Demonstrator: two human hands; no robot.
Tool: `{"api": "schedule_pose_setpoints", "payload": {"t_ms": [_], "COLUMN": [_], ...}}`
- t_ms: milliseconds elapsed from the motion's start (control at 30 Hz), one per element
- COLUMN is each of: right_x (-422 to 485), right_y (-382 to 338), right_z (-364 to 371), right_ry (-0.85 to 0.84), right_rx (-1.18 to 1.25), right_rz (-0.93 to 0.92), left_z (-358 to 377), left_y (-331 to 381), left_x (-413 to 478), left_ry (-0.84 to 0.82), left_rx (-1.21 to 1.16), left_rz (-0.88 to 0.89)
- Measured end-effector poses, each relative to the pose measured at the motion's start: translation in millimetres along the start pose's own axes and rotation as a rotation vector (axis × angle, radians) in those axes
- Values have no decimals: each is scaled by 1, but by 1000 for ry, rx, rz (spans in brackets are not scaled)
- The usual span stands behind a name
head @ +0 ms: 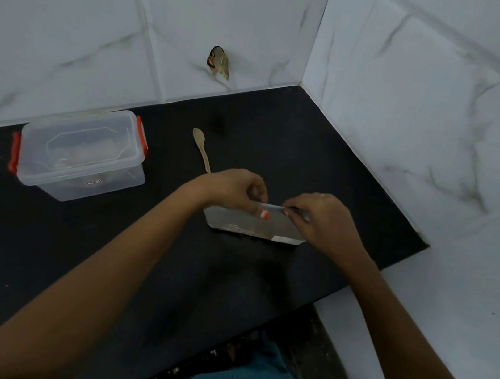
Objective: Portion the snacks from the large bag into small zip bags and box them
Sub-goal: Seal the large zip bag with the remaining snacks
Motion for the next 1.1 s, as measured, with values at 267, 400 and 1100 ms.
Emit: {"api": "schedule_pose_setpoints", "payload": {"t_ms": [267,400,1100], "right_x": [11,17,16], "right_y": [12,18,21], "right_z": [4,6,22], "right_ry": [-209,-299,-377], "right_rx": [373,504,35], "right_rz": [282,325,69], "left_z": [9,10,17], "left_y": [-3,-7,-27], "left_x": [-3,8,14], "left_ry": [226,208,71], "left_rx": [149,128,239], "left_rz": [-13,-4,132]}}
Point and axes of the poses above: each hand's wrist, its own x-axis towards the middle knuckle, its own z-axis out of the palm, y = z × x, the point moved 2 cm from there along x, towards the middle knuckle, and after that the axes turned 5 degrees about -y, right-handed, at the moved point
